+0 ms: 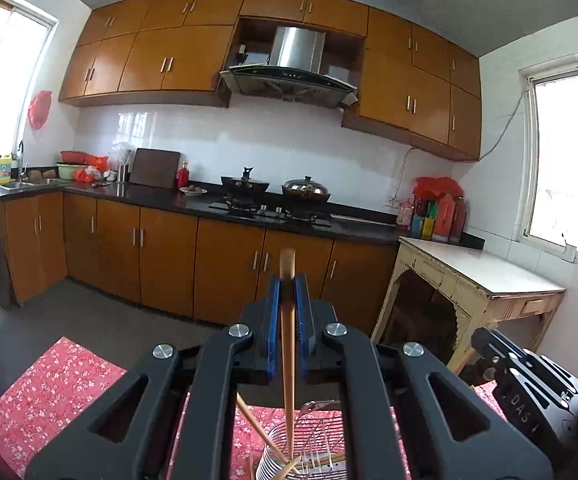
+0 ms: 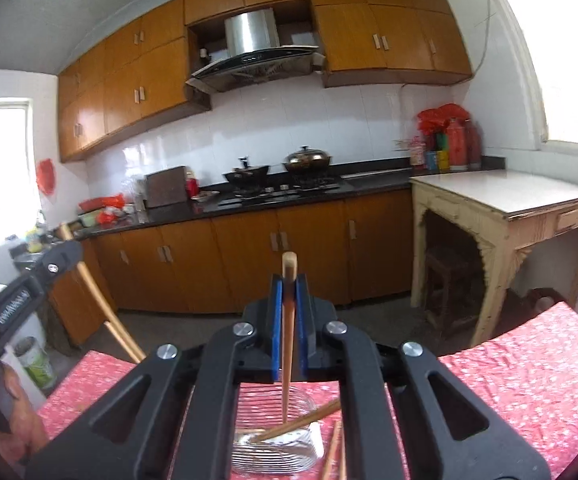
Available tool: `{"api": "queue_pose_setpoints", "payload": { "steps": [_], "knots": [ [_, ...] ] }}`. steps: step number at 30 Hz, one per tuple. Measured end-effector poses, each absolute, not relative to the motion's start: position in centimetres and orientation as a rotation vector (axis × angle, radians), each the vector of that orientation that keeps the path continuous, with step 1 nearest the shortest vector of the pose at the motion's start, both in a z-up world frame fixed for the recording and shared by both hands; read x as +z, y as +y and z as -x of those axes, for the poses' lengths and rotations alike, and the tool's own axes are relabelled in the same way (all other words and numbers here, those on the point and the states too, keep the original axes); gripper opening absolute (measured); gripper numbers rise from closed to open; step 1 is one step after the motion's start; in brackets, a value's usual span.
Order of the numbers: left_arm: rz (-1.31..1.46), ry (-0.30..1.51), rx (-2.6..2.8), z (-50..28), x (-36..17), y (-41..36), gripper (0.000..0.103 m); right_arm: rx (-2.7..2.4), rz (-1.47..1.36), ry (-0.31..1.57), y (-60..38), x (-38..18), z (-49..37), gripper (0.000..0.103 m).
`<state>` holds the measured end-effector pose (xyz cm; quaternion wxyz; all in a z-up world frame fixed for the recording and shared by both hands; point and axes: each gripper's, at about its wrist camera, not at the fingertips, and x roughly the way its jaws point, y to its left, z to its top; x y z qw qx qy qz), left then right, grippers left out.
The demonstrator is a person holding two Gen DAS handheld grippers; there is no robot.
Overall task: Organize utensils
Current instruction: 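Lower the chopsticks into the wire holder and open both grippers, then return to the table and close the right gripper on a chopstick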
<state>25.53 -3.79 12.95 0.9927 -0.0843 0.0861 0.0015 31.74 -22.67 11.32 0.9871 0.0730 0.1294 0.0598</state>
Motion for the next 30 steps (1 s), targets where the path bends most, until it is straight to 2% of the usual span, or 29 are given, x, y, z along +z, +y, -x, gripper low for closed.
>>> {"api": "queue_pose_setpoints", "payload": {
  "steps": [1,2,4,12,19,25,30],
  "knots": [
    [0.172,0.174,0.005,-25.5,13.0,-3.7,0.014,0.114,-0.152,0.259,-22.9,11.3,-31.5,0.017],
    [0.176,0.171,0.016,-25.1,13.2,-3.3,0.024,0.110,-0.157,0.257,-23.2,11.3,-31.3,0.019],
    [0.185,0.159,0.030,-24.6,13.6,-2.7,0.032,0.100,-0.162,0.253,-23.7,11.4,-30.7,0.020],
    [0.219,0.156,0.054,-21.8,14.6,0.1,0.034,0.056,-0.169,0.243,-25.9,11.8,-27.2,0.023],
    [0.231,0.170,0.085,-17.9,13.4,3.3,0.038,0.035,-0.175,0.278,-27.4,10.1,-23.5,0.023],
    [0.231,0.240,0.125,-15.3,9.3,5.7,0.043,0.016,-0.202,0.367,-28.7,5.8,-21.5,0.023],
    [0.218,0.347,0.137,-15.4,5.1,6.1,0.044,0.016,-0.217,0.501,-28.9,-0.1,-21.0,0.023]
  ]
}}
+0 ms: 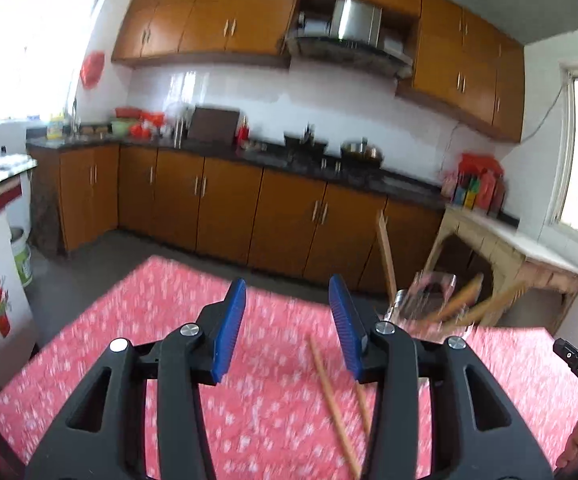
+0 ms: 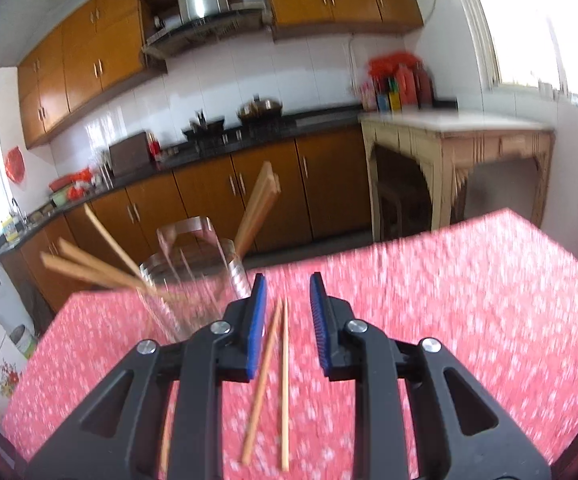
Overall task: Organize utensils
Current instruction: 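Return to the table and close the right gripper on a chopstick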
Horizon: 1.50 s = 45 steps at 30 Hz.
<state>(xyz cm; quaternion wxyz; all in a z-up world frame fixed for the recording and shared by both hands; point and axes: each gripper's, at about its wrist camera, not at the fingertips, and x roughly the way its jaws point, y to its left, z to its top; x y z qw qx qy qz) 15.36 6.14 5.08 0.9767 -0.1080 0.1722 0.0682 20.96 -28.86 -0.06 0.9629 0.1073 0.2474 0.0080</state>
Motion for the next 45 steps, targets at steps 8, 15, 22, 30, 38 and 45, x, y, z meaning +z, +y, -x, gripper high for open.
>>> {"api": "queue_pose_setpoints", "payload": {
  "steps": [8,15,22,30,38,45],
  "knots": [
    [0.202,0.533,0.076,-16.1,-2.1,4.9,0.054,0.094,-0.255,0.744,-27.8,-9.1,-20.8,0.023],
    [0.140,0.633,0.032,-16.8,-5.3,2.8,0.057,0.114,-0.207,0.851,-25.7,-12.5,-22.2,0.023],
    [0.154,0.732,0.001,-18.0,-7.6,1.9,0.057,0.054,-0.144,0.879,-25.1,-13.9,-23.1,0.008],
    [0.146,0.822,-0.044,-19.6,-9.6,-0.3,0.057,-0.152,-0.313,0.875,-30.8,-13.9,-25.0,0.007],
    [0.112,0.896,-0.017,-21.1,-11.5,-2.1,0.029,-0.180,-0.331,0.865,-31.9,-14.3,-25.7,0.007],
    [0.073,0.901,0.032,-22.6,-10.8,1.3,0.009,-0.231,-0.305,0.865,-33.8,-13.9,-27.4,0.008]
  ]
}}
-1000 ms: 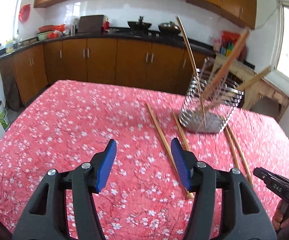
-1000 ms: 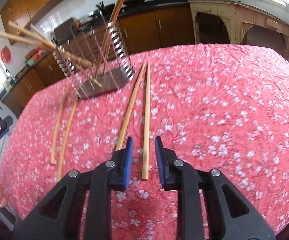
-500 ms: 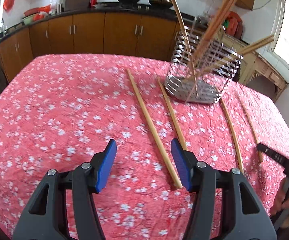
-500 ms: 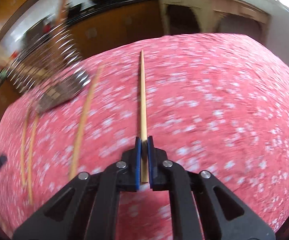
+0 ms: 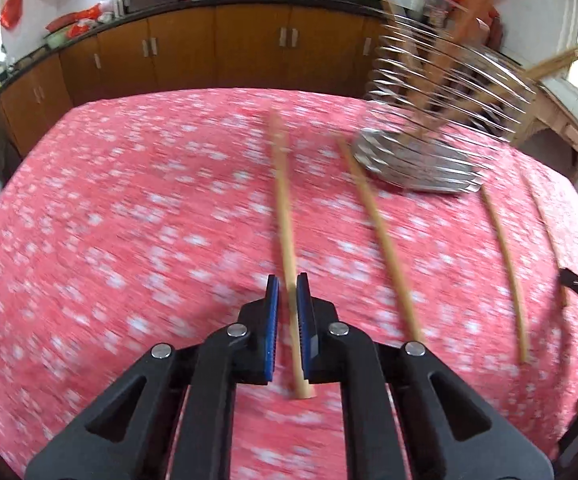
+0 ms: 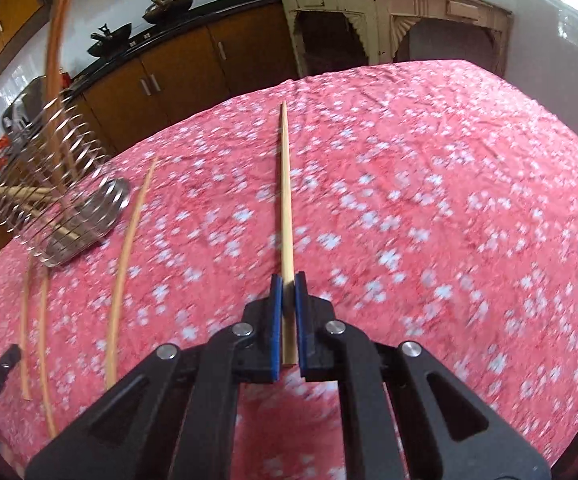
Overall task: Organize utensils
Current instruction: 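Return to the table and close the right gripper on a chopstick, then close the left gripper on a chopstick while the right gripper holds its chopstick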
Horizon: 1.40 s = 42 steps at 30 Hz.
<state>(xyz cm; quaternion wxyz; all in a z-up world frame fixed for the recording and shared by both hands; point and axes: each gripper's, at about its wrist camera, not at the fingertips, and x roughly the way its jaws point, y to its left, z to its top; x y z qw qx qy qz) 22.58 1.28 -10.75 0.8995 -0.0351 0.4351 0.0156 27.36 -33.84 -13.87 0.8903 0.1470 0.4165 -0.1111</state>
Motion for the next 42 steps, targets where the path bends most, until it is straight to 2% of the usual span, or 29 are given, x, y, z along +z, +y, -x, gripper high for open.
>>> {"api": "queue_pose_setpoints", "payload": {
  "steps": [6,15,18,19,20,21,22,34,40,42],
  "knots": [
    [0.029,0.895,0.024,-23.0,-11.0,5.2,0.010,-0.302,-0.261,0.848,-35.5,-14.0,-27.9,0.008],
    [0.026,0.888,0.014,-23.1,-11.7,5.2,0.012,-0.300,-0.266,0.844,-35.9,-14.2,-28.2,0.008],
    [0.024,0.888,0.002,-23.0,-11.6,5.0,0.018,-0.300,-0.265,0.844,-35.8,-14.2,-28.1,0.008],
    [0.018,0.888,0.003,-22.9,-11.6,5.0,0.028,-0.298,-0.268,0.844,-35.9,-14.2,-28.1,0.008],
    [-0.001,0.892,0.025,-23.0,-11.6,4.8,0.055,-0.297,-0.271,0.843,-35.9,-14.2,-28.1,0.008],
    [-0.011,0.901,0.047,-23.2,-11.7,4.8,0.067,-0.295,-0.276,0.842,-36.0,-14.2,-28.0,0.008],
    [-0.010,0.916,0.068,-23.4,-12.0,5.0,0.073,-0.293,-0.280,0.841,-36.1,-14.2,-28.0,0.008],
    [-0.017,0.908,0.020,-22.6,-11.9,5.1,0.072,-0.302,-0.225,0.853,-35.4,-14.1,-27.8,0.008],
    [-0.043,0.899,-0.036,-21.0,-11.6,5.3,0.044,-0.284,-0.215,0.854,-35.1,-14.1,-26.8,0.008],
    [-0.033,0.895,-0.048,-20.7,-11.5,5.7,0.038,-0.280,-0.213,0.855,-35.1,-14.2,-26.5,0.008]
  ]
}}
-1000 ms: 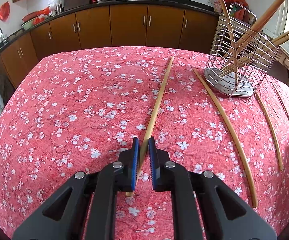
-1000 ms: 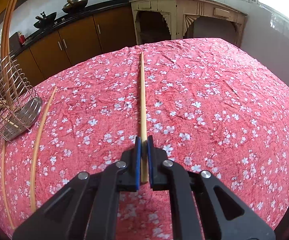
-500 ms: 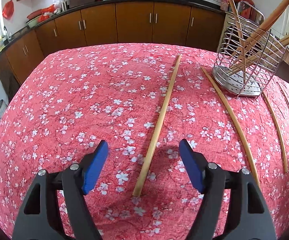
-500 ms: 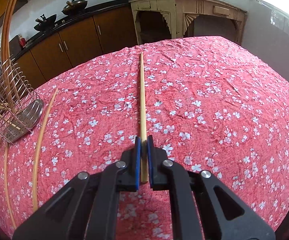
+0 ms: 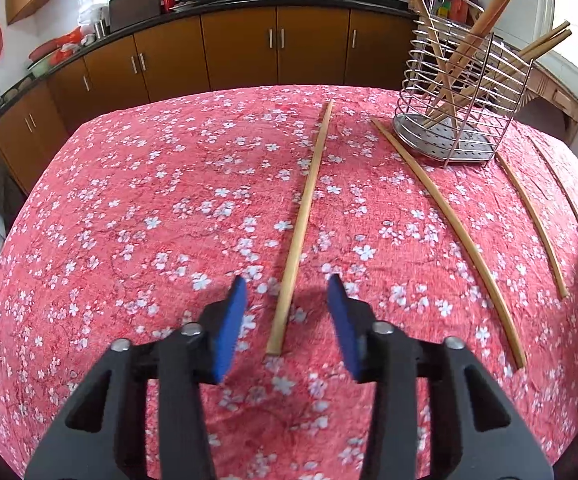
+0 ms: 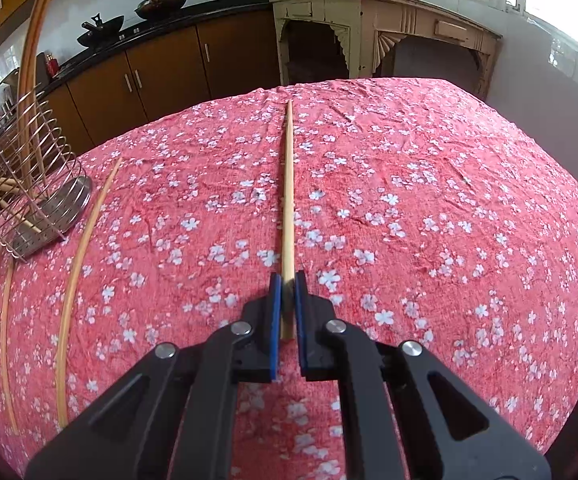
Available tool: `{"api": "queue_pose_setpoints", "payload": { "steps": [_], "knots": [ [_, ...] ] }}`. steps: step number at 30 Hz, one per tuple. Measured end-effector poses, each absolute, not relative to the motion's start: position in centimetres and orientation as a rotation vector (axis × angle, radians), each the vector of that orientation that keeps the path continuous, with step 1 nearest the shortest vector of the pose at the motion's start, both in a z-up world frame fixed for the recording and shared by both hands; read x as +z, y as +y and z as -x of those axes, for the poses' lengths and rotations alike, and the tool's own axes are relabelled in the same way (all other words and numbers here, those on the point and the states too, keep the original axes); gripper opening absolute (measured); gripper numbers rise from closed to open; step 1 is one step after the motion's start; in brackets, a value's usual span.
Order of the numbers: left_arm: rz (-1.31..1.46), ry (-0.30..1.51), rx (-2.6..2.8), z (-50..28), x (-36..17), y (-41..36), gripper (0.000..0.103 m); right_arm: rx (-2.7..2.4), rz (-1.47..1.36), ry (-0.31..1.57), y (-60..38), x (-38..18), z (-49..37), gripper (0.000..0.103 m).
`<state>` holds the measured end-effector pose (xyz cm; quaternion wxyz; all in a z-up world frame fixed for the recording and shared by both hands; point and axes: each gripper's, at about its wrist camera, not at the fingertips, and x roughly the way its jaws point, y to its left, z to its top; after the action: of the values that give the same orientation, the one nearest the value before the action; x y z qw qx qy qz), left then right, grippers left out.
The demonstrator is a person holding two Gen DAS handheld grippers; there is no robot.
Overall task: Organize utensils
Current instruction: 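Close the left gripper on a chopstick while the right gripper holds its chopstick, then lift both chopsticks upright and carry them over the wire holder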
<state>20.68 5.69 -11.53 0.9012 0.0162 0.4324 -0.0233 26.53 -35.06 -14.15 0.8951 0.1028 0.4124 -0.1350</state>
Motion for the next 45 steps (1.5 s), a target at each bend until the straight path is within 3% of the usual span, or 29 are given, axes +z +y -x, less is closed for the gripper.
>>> {"api": "queue_pose_setpoints", "payload": {
  "steps": [2,10,12,13,19,31,45],
  "knots": [
    [-0.028,0.893,-0.055,-20.5,-11.5,6.0,0.032,-0.277,-0.213,0.855,-35.1,-14.2,-26.4,0.008],
    [-0.092,0.893,-0.073,-19.6,-11.5,4.4,0.031,-0.278,-0.206,0.858,-34.7,-14.1,-25.8,0.008],
    [-0.075,0.893,-0.074,-19.6,-11.5,4.7,0.019,-0.277,-0.207,0.857,-34.4,-14.1,-25.8,0.008],
    [-0.066,0.893,-0.070,-19.6,-11.5,4.9,0.008,-0.274,-0.207,0.856,-34.3,-14.1,-25.7,0.008],
    [-0.036,0.857,-0.084,-18.8,-10.8,5.5,0.007,-0.240,-0.231,0.811,-34.5,-13.1,-24.3,0.007],
    [0.016,0.527,-0.112,-14.8,-1.7,6.0,0.007,-0.244,-0.113,0.473,-32.9,-3.7,-19.6,0.007],
    [0.062,0.318,-0.071,-13.8,3.4,6.2,0.007,-0.173,-0.165,0.256,-33.1,3.7,-17.6,0.007]
  ]
}}
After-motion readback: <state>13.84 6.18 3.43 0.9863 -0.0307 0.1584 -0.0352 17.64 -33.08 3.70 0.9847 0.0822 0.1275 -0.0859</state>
